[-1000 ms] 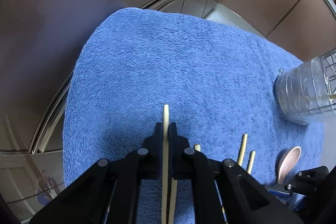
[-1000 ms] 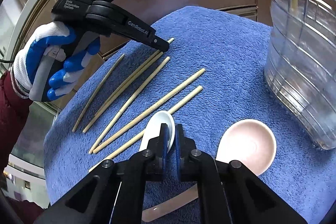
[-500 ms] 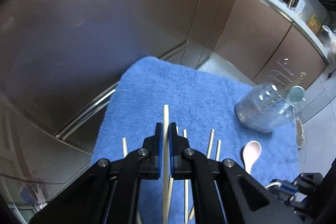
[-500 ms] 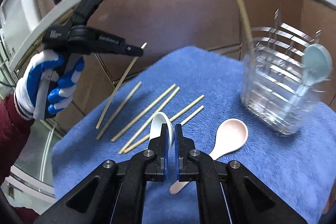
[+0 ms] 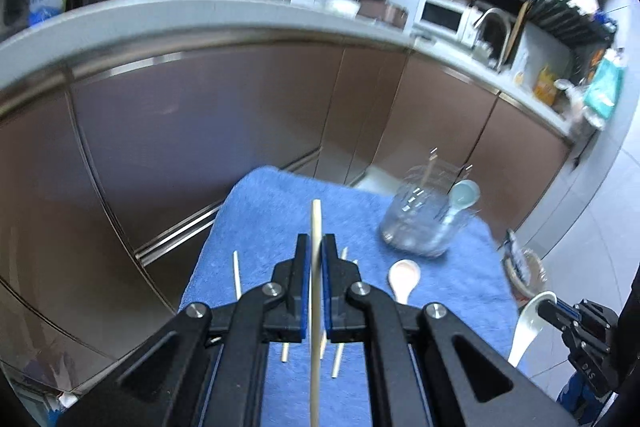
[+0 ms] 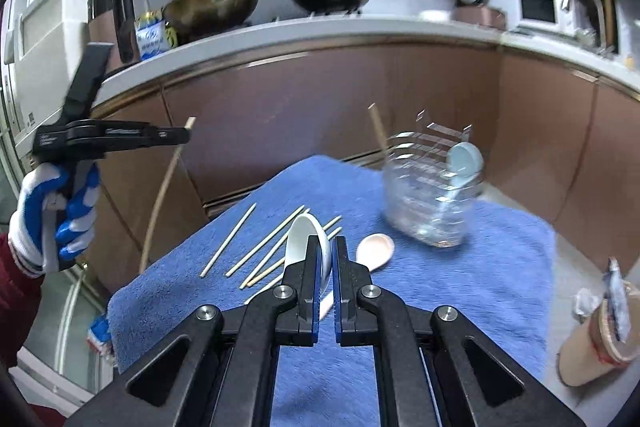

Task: Organize utensils
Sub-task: 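Carry the chopstick and white spoon over the holder and release them inside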

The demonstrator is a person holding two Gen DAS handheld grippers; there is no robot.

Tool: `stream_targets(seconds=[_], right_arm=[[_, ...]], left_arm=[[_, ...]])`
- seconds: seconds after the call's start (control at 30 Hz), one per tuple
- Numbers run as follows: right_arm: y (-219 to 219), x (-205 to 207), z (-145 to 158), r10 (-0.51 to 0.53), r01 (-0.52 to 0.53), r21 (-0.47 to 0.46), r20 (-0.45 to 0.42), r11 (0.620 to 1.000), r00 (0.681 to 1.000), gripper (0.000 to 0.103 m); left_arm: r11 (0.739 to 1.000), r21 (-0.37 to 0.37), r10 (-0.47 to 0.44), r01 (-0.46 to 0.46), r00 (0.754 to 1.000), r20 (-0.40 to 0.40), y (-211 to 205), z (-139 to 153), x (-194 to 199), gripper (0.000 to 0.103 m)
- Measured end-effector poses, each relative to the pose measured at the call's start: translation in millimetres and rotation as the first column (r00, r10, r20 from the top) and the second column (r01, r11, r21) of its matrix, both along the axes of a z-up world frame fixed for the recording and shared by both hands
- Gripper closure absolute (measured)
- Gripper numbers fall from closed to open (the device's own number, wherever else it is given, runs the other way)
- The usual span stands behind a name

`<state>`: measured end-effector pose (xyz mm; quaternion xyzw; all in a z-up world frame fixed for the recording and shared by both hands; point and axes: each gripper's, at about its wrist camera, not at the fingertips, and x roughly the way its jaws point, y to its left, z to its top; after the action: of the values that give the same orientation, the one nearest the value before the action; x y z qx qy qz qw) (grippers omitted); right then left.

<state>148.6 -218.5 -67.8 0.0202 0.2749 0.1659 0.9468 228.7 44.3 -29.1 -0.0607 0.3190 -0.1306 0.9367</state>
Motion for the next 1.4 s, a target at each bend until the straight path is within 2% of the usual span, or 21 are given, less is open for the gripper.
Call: stream_targets(seconds=[0.17, 0.37, 0.6, 0.83, 1.03, 1.17, 1.4], right_arm=[[-17.1, -30.6, 21.3, -0.074, 0.076, -0.016, 0.076, 0.997, 0.994, 0.098], [-29.8, -37.9, 42.3, -0.135, 0.142, -0.036, 0.156, 0.989, 0.978, 0.098], [-49.0, -4.1, 60.6, -0.174, 0.192, -0.051, 0.241, 0.98, 0.955, 0.098], [-69.4, 63.4, 78.8, -0.214, 0.241, -0.027, 0.367, 0.97, 0.905, 0.098], [-82.2, 127.5, 63.5, -0.248, 0.282, -0.019, 0.419, 0.959, 0.873, 0.098], [-82.6, 157.2, 41.8, -0.25, 0.287, -0.025, 0.42, 0.958, 0.872, 0.098], [-72.1, 185.1, 3.8, -0.266, 0.32, -0.065, 0.415, 0.945, 0.87, 0.098]], left_arm=[[0.998, -0.061, -0.014, 0.02, 0.995, 0.095, -12.0, 27.8, -26.5, 0.098], [0.988, -0.142, -0.039, 0.067, 0.981, 0.189, -39.0, 56.5, -31.4, 0.099], [0.975, -0.201, -0.036, 0.097, 0.957, 0.289, -87.5, 81.4, 2.6, 0.098], [0.959, -0.271, 0.041, 0.077, 0.914, 0.403, -139.5, 98.3, 65.7, 0.098], [0.967, -0.254, 0.12, 0.0, 0.881, 0.457, -177.3, 80.6, 120.4, 0.098], [0.967, -0.248, 0.169, -0.062, 0.883, 0.438, -193.5, 51.6, 154.0, 0.098], [0.965, -0.237, 0.208, -0.116, 0.887, 0.412, -203.6, 2.8, 182.0, 0.098]])
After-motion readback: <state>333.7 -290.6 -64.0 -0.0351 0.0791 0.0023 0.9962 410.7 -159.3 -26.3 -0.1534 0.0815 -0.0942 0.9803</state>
